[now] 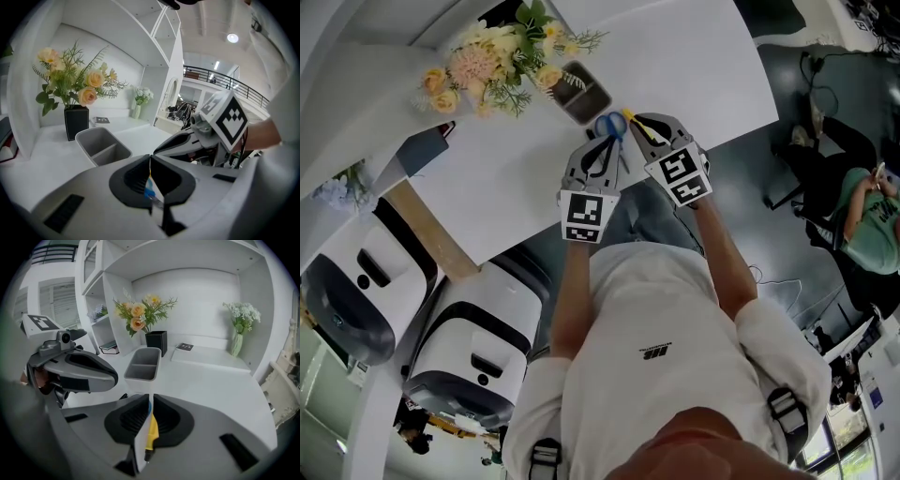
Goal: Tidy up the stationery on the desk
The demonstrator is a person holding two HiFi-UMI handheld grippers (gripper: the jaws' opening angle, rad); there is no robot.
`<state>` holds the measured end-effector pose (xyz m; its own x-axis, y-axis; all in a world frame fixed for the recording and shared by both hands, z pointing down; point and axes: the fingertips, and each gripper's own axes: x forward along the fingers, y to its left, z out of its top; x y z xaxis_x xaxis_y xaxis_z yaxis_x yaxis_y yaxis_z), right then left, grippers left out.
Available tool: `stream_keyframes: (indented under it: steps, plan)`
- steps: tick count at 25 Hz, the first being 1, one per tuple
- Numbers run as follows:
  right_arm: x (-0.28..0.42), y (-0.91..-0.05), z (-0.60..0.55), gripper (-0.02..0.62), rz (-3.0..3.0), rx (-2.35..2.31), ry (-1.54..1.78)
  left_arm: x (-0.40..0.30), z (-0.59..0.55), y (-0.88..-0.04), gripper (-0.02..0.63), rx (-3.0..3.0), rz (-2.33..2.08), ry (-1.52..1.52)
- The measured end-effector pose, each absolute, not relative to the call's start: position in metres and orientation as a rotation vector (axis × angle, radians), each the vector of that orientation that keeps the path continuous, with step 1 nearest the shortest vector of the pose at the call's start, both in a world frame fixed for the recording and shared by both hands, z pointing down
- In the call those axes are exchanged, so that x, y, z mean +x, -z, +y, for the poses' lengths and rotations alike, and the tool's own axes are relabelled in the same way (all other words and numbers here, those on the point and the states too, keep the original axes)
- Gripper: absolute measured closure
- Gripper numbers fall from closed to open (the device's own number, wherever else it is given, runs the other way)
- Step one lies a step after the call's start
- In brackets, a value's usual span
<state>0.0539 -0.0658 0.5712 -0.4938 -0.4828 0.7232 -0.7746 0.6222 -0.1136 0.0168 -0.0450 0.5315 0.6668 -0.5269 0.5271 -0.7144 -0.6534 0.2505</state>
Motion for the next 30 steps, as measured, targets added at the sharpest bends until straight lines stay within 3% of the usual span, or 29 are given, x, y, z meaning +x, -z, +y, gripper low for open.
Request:
stream_keyframes:
  steps: [18, 30]
  plan:
    - [0.051, -0.623, -0.066, 0.523, -2.079, 0.890, -0.639, 0.021, -0.049, -0.550, 0.606, 2.416, -0.946, -0.600]
    - [0.048, -0.639, -0.071, 0.520, -2.050, 0.861, -0.673, 0.013, -0.049, -0.551, 0.606, 2.395, -0.979, -0.595]
